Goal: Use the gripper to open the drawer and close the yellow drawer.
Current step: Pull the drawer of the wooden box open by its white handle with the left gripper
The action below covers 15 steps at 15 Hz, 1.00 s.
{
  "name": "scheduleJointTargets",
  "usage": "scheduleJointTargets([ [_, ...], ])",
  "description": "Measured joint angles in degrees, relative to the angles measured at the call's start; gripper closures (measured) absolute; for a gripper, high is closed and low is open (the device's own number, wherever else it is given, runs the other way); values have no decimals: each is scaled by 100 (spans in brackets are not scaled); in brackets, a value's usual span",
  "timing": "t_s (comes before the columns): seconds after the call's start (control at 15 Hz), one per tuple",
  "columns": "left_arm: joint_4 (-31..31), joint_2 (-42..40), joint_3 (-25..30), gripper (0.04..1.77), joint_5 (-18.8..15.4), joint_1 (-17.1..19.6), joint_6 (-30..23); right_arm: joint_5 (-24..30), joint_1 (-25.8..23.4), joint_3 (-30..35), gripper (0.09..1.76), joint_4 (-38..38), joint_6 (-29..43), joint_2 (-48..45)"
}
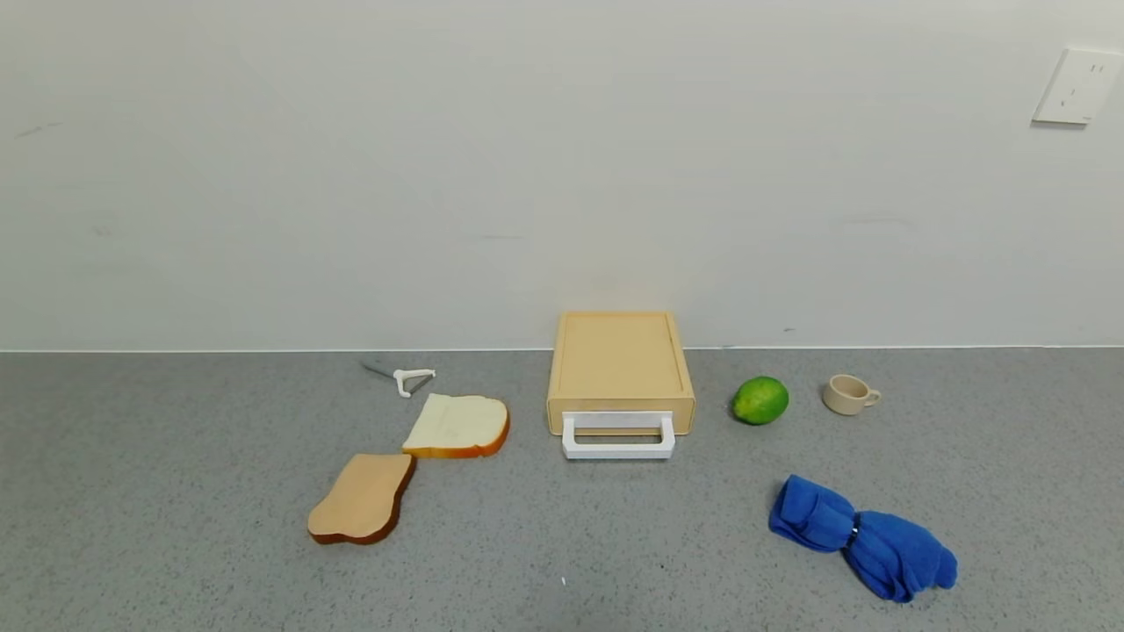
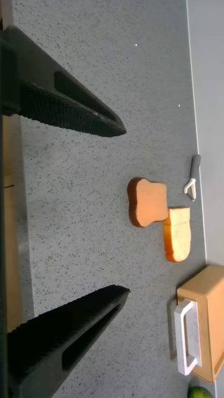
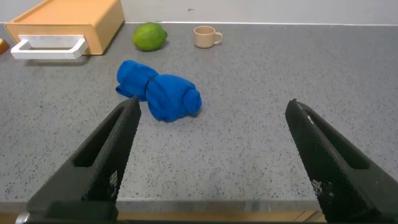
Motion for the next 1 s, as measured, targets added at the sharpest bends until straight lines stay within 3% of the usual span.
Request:
scheduleJointTargets([
  [1.0,121,2,-62,9,13,0,297,-4,0,-13,14,26,0,0],
])
